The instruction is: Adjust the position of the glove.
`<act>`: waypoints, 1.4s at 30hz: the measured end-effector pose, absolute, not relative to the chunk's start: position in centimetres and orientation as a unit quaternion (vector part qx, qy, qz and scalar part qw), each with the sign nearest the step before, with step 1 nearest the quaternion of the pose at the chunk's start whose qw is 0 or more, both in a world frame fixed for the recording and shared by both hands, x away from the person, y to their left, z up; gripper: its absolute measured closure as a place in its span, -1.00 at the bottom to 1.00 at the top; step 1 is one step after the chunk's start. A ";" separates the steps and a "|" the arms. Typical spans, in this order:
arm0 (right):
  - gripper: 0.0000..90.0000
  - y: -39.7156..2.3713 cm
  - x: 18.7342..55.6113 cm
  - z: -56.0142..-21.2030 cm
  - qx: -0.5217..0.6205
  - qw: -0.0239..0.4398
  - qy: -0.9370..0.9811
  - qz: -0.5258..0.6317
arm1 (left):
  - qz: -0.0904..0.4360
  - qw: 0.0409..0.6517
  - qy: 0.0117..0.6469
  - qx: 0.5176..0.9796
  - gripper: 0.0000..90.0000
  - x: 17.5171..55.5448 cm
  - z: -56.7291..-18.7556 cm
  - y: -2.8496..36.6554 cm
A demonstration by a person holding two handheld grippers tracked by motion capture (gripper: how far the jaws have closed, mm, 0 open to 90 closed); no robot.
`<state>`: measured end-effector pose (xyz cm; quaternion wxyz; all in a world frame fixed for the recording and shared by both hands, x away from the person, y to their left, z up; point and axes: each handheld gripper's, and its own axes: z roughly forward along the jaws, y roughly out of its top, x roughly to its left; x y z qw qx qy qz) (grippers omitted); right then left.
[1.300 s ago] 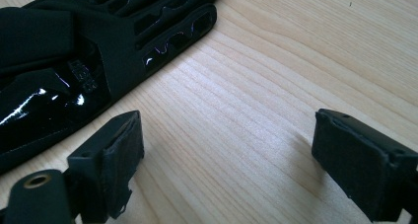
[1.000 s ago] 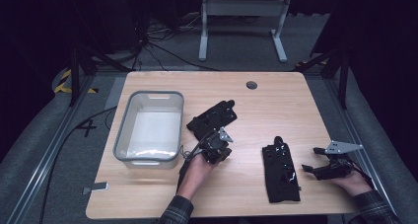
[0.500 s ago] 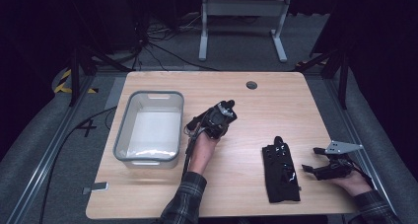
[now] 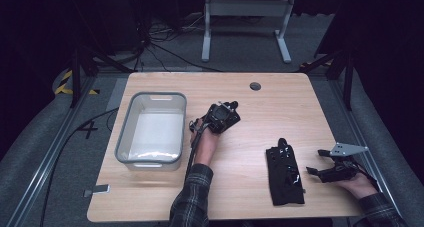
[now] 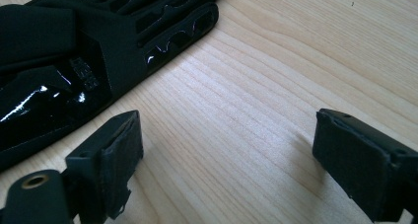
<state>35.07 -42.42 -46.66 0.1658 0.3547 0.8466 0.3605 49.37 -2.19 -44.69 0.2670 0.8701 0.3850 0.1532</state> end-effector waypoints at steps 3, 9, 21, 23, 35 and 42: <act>-0.73 -42.4 35.1 -46.7 0.355 0.166 0.847 0.361 | 0.142 0.276 0.383 0.870 1.00 49.1 -44.7 -2.5; -0.73 -42.4 35.1 -46.7 0.355 0.166 0.847 0.361 | 0.105 0.313 0.369 0.869 1.00 48.2 -45.0 -3.9; -0.73 -42.4 35.1 -46.7 0.355 0.166 0.847 0.360 | 0.050 0.344 0.339 0.874 1.00 46.7 -45.2 -6.7; -0.73 -42.4 35.1 -46.7 0.354 0.165 0.847 0.361 | 0.050 0.344 0.334 0.876 1.00 46.6 -45.2 -7.0; -0.73 -42.4 35.1 -46.7 0.353 0.165 0.847 0.361 | 0.058 0.356 0.330 0.872 1.00 47.2 -43.3 -6.5; -0.73 -42.4 35.1 -46.7 0.353 0.165 0.847 0.361 | 0.073 0.354 0.356 0.862 1.00 48.6 -43.2 -4.3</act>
